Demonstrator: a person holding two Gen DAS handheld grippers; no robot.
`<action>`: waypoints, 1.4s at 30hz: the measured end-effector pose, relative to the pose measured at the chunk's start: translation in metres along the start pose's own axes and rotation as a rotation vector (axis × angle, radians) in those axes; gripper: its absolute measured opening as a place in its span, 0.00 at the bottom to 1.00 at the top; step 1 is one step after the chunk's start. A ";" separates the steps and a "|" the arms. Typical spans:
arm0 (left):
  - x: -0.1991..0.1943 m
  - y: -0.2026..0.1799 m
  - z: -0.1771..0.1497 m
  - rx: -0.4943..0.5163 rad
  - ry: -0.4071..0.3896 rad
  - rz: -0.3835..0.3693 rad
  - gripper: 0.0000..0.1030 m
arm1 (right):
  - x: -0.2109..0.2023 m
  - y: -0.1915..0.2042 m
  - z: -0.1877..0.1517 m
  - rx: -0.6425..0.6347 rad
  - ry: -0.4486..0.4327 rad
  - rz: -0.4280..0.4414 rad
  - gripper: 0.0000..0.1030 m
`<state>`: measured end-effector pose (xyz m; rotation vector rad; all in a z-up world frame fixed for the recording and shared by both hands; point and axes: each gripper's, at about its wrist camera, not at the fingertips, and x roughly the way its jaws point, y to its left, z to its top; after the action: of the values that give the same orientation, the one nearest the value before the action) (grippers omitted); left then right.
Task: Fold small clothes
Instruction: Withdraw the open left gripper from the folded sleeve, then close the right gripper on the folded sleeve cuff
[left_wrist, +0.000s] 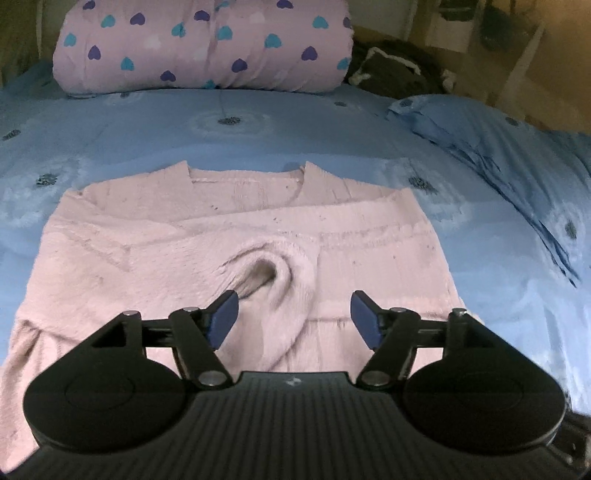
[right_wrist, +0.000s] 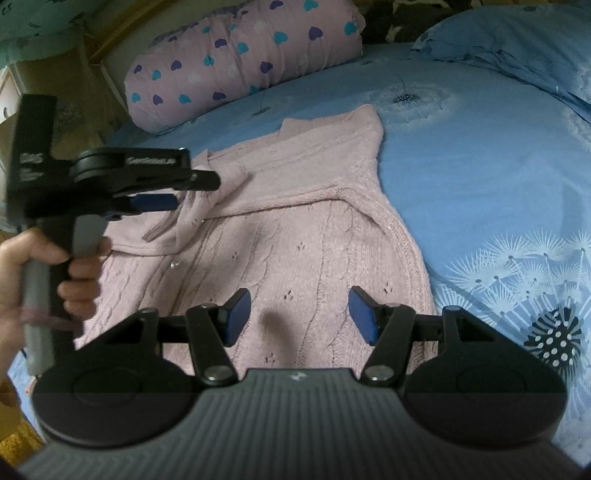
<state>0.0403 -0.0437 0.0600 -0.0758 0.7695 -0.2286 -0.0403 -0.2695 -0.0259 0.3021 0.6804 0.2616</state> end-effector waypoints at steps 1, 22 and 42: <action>-0.007 0.003 -0.002 0.002 0.006 0.002 0.72 | 0.000 0.000 0.000 0.000 -0.001 0.001 0.59; -0.045 0.125 -0.004 -0.089 -0.080 0.211 0.75 | 0.013 0.036 0.030 -0.097 0.001 -0.022 0.59; -0.019 0.152 -0.002 -0.155 0.024 0.227 0.75 | 0.153 0.111 0.119 -0.019 0.244 -0.049 0.60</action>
<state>0.0526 0.1088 0.0487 -0.1321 0.8119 0.0460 0.1358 -0.1379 0.0132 0.2372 0.9242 0.2598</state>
